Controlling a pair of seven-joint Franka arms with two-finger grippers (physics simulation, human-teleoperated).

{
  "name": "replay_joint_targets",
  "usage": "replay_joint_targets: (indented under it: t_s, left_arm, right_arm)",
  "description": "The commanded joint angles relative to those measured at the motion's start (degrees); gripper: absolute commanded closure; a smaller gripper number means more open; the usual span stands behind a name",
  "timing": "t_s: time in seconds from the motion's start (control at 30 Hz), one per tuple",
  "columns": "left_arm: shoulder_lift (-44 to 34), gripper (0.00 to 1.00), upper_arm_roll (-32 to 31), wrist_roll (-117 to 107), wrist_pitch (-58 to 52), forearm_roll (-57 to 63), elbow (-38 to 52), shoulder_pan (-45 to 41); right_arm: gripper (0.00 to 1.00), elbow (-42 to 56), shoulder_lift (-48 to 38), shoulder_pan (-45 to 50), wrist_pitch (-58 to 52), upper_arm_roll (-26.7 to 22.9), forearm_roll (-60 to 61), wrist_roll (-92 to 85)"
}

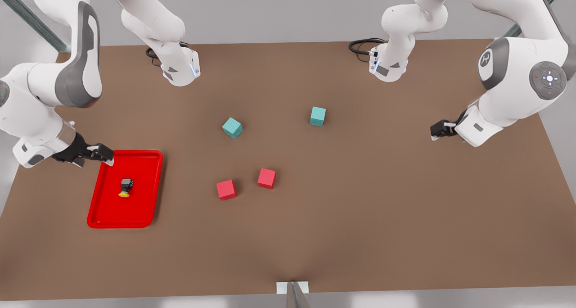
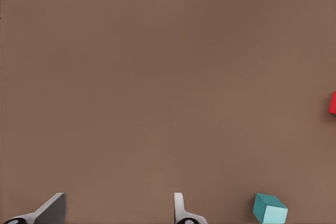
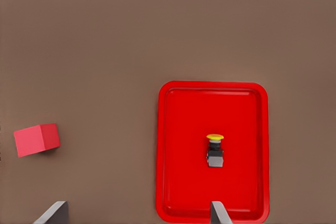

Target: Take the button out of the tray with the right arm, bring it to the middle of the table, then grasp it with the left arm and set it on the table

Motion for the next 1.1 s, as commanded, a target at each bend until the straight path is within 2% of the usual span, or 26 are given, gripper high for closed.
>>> replay_joint_targets:
  t_s: [0.0, 0.1, 0.3, 0.4, 0.53, 0.63, 0.7, 0.8, 1.07]
  left_arm:
    - [0.0, 0.0, 0.0, 0.8, 3.3, 0.5, 0.0, -0.2]
    - [0.6, 0.0, -0.7, -0.7, 2.2, 0.5, 0.7, -1.3]
    - [2.1, 0.0, -0.5, -2.0, 0.6, -0.1, 1.5, -1.2]
    - [2.3, 0.0, -0.5, -2.0, 0.5, 0.6, 1.5, -1.5]
    - [2.2, 0.0, -0.5, -2.0, 0.5, 0.7, 1.6, -1.2]
    - [2.5, 0.0, -0.4, -2.3, 0.5, 0.7, 1.6, -1.5]
    - [2.8, 0.0, -0.5, -2.1, 0.6, 0.7, 1.7, -1.5]
    - [3.0, 0.0, -0.6, -2.2, 0.6, 0.6, 1.5, -1.6]
    - [5.2, 0.0, -0.7, -2.3, 1.3, 2.7, 1.8, -2.8]
  right_arm:
    - [0.0, 0.0, -0.1, -0.7, 3.3, 0.0, 0.0, -2.8]
    - [0.0, 0.0, -0.1, -1.6, 2.3, 0.0, 0.1, -2.8]
    - [0.0, 0.0, 7.3, -3.4, 3.4, -0.7, -0.1, -2.7]
    - [0.0, 0.7, 11.0, -2.4, 3.3, -0.7, -2.4, -2.5]
    - [0.0, 6.6, 16.9, 2.3, 2.3, -0.7, -6.3, -1.3]
    - [0.0, 3.6, 16.2, 3.3, 2.2, -0.6, -10.8, -0.5]
    - [0.0, -2.9, 12.7, 0.4, 4.9, 0.2, -10.9, -0.4]
    - [0.0, -12.0, 9.0, -1.8, 14.1, 0.3, -11.1, -0.8]
    - [0.0, -11.6, 20.9, -7.1, 22.7, 0.2, -13.9, -0.8]
